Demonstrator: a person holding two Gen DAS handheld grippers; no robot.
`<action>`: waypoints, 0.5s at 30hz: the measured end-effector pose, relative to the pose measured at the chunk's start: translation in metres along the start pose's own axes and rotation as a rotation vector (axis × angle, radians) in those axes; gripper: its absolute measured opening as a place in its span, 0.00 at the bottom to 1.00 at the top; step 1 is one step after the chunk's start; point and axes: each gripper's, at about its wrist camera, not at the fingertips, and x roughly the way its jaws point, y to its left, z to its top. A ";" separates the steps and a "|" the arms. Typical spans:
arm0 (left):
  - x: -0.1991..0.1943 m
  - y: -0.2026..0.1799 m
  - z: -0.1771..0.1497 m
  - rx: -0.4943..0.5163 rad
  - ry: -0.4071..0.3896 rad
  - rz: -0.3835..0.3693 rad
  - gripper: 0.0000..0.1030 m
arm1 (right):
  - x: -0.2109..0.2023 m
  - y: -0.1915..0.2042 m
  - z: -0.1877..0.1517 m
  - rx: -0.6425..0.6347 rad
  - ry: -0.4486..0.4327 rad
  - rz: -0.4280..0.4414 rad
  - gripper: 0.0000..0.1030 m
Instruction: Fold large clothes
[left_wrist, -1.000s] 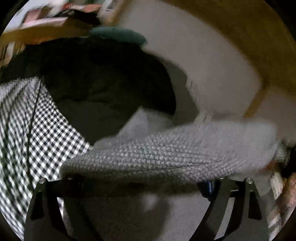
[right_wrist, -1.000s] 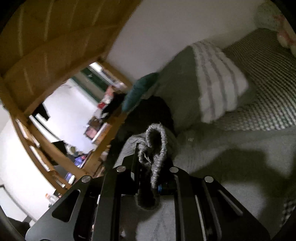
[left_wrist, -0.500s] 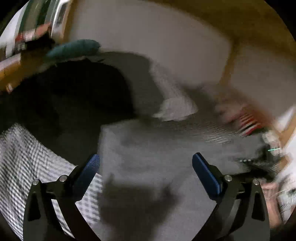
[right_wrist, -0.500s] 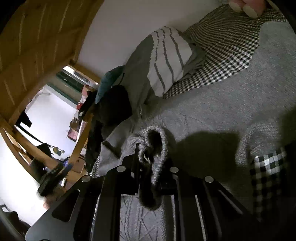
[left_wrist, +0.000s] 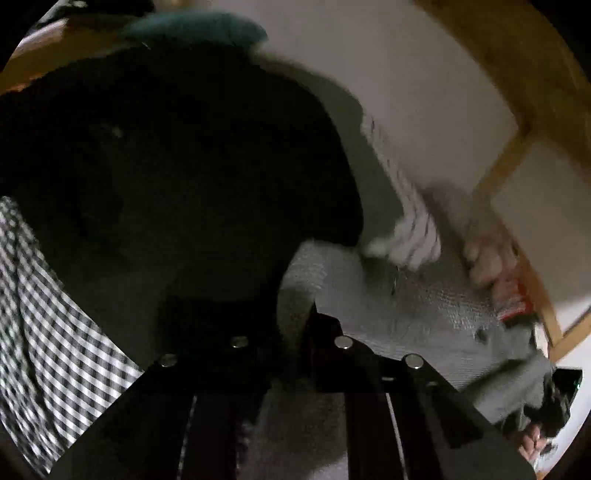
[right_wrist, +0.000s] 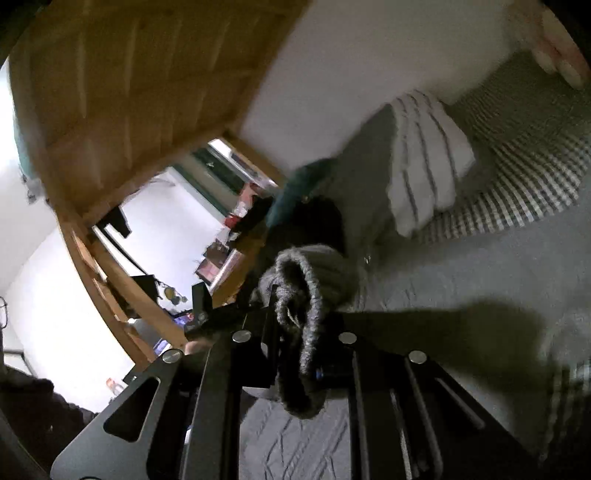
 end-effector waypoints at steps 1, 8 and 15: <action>0.002 0.004 0.001 -0.005 0.004 0.005 0.11 | 0.005 -0.006 0.005 0.012 0.021 -0.067 0.14; 0.027 0.029 0.001 0.001 0.015 0.177 0.22 | 0.066 -0.097 -0.014 0.109 0.275 -0.620 0.16; -0.026 -0.043 -0.035 0.100 -0.045 -0.048 0.83 | 0.057 -0.085 -0.004 0.146 0.232 -0.465 0.50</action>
